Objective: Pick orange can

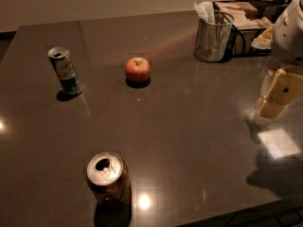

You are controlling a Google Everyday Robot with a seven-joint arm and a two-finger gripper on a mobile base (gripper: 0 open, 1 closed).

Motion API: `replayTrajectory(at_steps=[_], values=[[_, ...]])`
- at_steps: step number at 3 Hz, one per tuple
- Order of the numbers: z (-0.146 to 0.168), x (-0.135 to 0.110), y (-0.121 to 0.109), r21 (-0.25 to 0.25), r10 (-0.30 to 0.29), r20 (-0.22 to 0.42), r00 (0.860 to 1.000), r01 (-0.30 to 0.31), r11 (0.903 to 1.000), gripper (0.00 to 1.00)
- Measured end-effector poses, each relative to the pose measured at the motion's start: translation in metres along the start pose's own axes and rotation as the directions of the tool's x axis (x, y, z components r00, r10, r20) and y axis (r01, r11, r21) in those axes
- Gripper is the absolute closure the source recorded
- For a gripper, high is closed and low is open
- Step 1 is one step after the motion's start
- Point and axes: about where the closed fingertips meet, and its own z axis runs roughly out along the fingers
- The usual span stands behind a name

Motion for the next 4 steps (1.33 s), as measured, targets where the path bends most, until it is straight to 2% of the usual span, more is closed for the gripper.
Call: replayTrajectory(at_steps=[1, 2, 3, 4], values=[[0.0, 0.0, 0.0, 0.0, 0.0, 0.0, 1.0, 0.0, 1.0, 0.0], [0.002, -0.008, 0.008, -0.008, -0.018, 0.028, 0.999, 0.019, 0.9998, 0.0], [0.008, -0.022, 0.025, -0.033, -0.059, 0.073, 0.996, 0.061, 0.9976, 0.0], [0.023, -0.04, 0.046, -0.08, -0.103, 0.133, 0.986, 0.114, 0.9902, 0.0]])
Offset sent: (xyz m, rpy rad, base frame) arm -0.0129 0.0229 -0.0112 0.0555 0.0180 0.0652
